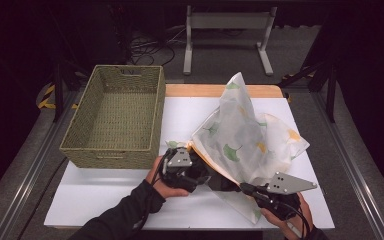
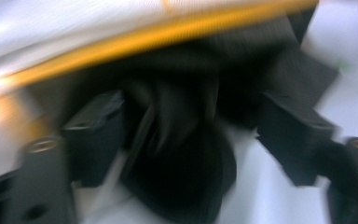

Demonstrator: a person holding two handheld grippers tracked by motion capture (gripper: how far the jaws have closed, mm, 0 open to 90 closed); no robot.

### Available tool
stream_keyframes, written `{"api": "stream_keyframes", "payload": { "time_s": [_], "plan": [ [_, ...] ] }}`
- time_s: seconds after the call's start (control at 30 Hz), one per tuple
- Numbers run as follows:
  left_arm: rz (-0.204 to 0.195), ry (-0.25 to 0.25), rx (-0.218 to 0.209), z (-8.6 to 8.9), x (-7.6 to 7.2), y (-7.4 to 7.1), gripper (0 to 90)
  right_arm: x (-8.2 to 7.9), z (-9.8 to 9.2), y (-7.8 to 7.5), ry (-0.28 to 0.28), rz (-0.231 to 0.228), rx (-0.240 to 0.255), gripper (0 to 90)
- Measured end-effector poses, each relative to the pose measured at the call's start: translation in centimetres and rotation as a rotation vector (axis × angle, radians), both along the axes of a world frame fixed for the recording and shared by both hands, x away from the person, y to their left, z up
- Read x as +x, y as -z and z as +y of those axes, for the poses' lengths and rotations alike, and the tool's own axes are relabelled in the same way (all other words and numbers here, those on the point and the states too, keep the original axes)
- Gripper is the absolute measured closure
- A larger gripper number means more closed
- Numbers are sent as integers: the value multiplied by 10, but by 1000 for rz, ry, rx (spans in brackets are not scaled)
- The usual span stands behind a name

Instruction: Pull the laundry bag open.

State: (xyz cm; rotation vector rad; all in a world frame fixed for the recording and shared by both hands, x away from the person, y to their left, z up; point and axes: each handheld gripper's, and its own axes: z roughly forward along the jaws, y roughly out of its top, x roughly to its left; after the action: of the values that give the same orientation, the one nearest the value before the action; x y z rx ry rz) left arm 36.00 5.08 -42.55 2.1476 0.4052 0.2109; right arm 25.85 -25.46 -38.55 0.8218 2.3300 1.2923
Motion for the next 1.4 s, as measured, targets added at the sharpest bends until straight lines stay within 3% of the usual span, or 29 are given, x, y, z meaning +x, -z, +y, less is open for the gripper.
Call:
{"api": "stream_keyframes", "payload": {
  "time_s": [0.07, 0.2, 0.3, 0.4, 0.53, 0.6, 0.63, 0.67, 0.7, 0.73, 0.8, 0.83, 0.93, 1.0, 1.07, 1.23, 1.3, 1.4],
  "plan": [
    [-61, -11, 66, 15, -10, -5, 185, -2, -4, -2, 13, -6, -4, 898],
    [-141, -60, 99, 32, -18, -14, 174, -5, -10, -4, 34, -14, -11, 897],
    [-143, -90, 77, 33, -13, -21, 174, -7, -17, -5, 59, -19, -4, 898],
    [-188, -114, 134, 24, -7, -25, 177, -10, -23, -6, 77, -24, -2, 898],
    [-115, -147, 159, 11, 14, -22, 222, -11, -33, -7, 107, -29, -5, 899],
    [-103, -151, 173, 8, 17, -20, 259, -11, -36, -7, 111, -28, 4, 899],
    [-103, -149, 205, 6, 19, -17, 303, -11, -38, -7, 116, -29, 4, 899],
    [-97, -146, 225, 5, 21, -15, 401, -11, -40, -7, 124, -34, 2, 899],
    [-80, -147, 227, 5, 22, -14, 434, -11, -42, -7, 128, -35, 7, 899],
    [-56, -134, 222, 7, 23, -13, 538, -11, -43, -7, 130, -34, 15, 898],
    [-49, -104, 221, 13, 22, -12, 844, -11, -44, -6, 137, -36, 16, 898],
    [-49, -104, 221, 13, 22, -12, 876, -10, -45, -6, 134, -32, 28, 898],
    [-64, -97, 233, 25, 9, -13, 884, -9, -42, -5, 125, -31, 26, 897],
    [-48, -84, 225, 36, -2, -12, 885, -6, -35, -3, 104, -28, 20, 897],
    [-41, -77, 245, 48, -13, -8, 885, -4, -28, -1, 90, -29, 11, 896],
    [15, -121, 210, 87, -35, 0, 887, 4, -7, 5, 44, -11, -8, 895],
    [13, -139, 243, 98, -44, 4, 886, 6, 4, 7, 16, -9, -20, 895],
    [47, -181, 206, 115, -50, 12, 881, 7, 21, 10, -27, -1, -44, 895]
  ]
}}
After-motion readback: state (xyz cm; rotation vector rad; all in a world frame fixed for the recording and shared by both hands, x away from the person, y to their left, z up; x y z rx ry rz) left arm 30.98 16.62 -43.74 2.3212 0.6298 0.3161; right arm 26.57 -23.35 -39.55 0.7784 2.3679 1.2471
